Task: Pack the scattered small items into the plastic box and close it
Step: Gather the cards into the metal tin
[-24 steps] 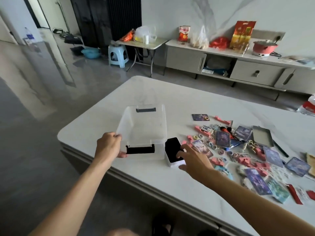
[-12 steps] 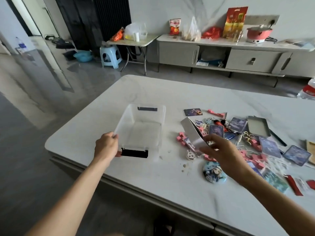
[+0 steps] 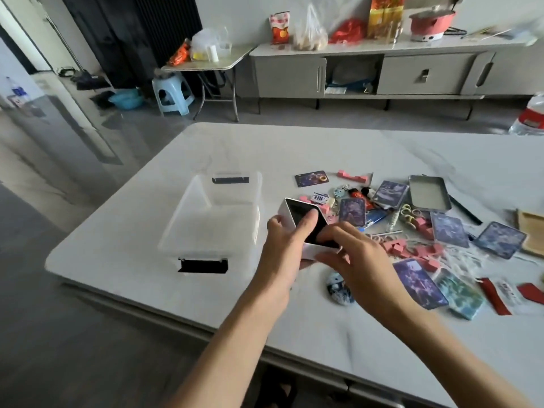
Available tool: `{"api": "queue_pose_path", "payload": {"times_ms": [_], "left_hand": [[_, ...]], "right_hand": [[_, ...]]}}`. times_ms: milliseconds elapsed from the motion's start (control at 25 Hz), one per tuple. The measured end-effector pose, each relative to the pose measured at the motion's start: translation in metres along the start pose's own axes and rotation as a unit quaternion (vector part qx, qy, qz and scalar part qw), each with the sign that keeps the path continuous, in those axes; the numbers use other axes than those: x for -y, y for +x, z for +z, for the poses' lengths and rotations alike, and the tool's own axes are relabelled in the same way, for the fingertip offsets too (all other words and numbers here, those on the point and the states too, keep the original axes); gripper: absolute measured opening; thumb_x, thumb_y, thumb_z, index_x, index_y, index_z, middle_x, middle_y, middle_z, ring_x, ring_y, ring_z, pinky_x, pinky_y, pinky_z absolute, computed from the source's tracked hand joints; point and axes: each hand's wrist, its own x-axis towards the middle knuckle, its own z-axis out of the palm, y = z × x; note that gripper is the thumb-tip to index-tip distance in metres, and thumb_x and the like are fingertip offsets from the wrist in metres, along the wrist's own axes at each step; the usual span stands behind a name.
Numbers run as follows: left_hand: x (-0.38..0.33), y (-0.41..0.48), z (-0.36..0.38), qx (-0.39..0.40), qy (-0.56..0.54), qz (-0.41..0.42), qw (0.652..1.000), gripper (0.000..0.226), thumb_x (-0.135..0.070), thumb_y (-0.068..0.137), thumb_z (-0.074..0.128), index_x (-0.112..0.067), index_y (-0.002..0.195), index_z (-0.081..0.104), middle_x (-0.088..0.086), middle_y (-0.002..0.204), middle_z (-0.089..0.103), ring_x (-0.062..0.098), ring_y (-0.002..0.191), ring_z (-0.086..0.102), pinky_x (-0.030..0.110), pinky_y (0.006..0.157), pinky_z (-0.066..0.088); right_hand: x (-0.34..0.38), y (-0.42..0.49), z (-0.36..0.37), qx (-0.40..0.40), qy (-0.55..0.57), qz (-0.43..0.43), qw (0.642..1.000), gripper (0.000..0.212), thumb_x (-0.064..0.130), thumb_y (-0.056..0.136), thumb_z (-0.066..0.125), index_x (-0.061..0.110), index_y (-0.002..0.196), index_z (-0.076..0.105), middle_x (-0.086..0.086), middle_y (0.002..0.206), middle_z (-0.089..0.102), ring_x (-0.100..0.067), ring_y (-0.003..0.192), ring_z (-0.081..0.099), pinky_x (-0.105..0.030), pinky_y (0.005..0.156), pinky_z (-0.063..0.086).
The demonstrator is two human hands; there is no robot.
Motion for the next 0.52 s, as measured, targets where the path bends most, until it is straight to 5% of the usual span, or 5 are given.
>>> {"api": "queue_pose_path", "payload": {"times_ms": [80,240,400,520], "left_hand": [[0.017,0.020,0.014,-0.057,-0.048,-0.018,0.997,0.014,-0.018,0.091,0.061,-0.015,0.104,0.055,0.006,0.098,0.067,0.020,0.081,0.066,0.031,0.063,0.058],[0.035,0.047,-0.001,-0.149,-0.004,-0.010,0.989,0.027,-0.009,0.089,0.054,-0.018,0.114,0.054,0.010,0.104,0.066,0.026,0.092,0.065,0.039,0.074,0.053],[0.030,0.061,-0.017,-0.159,-0.001,0.019,0.987,0.023,-0.003,0.085,0.048,-0.006,0.106,0.057,0.012,0.093,0.064,0.025,0.082,0.056,0.032,0.068,0.041],[0.023,0.064,-0.016,-0.166,-0.033,0.022,0.985,0.025,-0.003,0.086,0.048,-0.017,0.106,0.054,0.004,0.094,0.065,0.023,0.084,0.058,0.030,0.067,0.040]], "right_hand": [[-0.012,-0.004,0.001,0.001,-0.001,-0.008,1.000,0.015,0.025,0.085,0.070,0.023,0.100,0.068,0.014,0.108,0.060,-0.005,0.082,0.058,-0.018,0.071,0.046],[-0.044,0.019,-0.002,-0.073,0.047,0.124,0.989,0.015,0.030,0.089,0.064,0.027,0.104,0.067,0.012,0.111,0.061,-0.001,0.081,0.060,-0.017,0.070,0.050],[-0.058,0.060,0.031,0.151,-0.183,0.166,0.957,0.049,0.047,0.084,0.066,0.018,0.121,0.055,-0.001,0.120,0.059,-0.016,0.095,0.059,-0.031,0.078,0.050],[-0.057,0.071,0.054,0.159,-0.243,0.170,0.942,0.063,0.057,0.076,0.068,0.020,0.123,0.049,-0.002,0.114,0.059,-0.021,0.096,0.058,-0.035,0.080,0.050]]}}
